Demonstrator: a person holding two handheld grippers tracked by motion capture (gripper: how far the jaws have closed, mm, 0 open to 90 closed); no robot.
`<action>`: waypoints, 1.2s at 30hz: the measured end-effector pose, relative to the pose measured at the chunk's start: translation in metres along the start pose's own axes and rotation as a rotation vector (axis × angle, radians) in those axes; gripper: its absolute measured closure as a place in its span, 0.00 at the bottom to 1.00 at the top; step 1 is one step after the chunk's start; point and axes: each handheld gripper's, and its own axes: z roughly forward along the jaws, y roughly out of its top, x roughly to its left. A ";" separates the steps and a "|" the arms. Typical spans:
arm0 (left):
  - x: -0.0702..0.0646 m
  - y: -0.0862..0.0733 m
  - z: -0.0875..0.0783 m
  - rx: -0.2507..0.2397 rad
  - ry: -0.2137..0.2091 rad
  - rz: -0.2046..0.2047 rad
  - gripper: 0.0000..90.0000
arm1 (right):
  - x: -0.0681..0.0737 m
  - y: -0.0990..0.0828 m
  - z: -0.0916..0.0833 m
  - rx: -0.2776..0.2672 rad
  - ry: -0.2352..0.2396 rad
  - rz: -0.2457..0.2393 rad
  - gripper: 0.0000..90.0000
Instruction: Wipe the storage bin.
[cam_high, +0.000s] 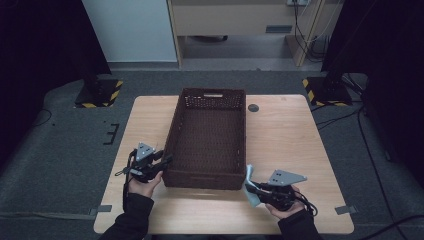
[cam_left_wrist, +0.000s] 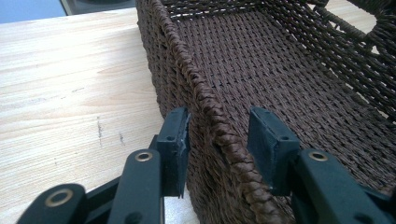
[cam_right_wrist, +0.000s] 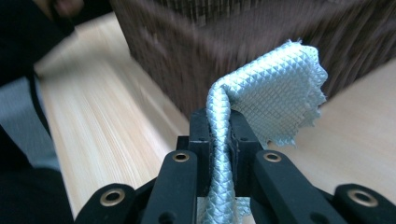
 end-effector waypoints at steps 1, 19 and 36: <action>0.000 0.000 0.000 0.000 -0.001 0.000 0.63 | 0.000 -0.003 0.007 0.037 -0.001 0.001 0.92; 0.003 -0.001 0.001 0.007 -0.022 -0.006 0.60 | -0.047 -0.011 -0.009 0.063 -0.166 0.108 0.92; 0.004 -0.001 0.001 0.008 -0.020 -0.005 0.57 | -0.109 -0.042 -0.061 0.103 -0.446 0.221 0.89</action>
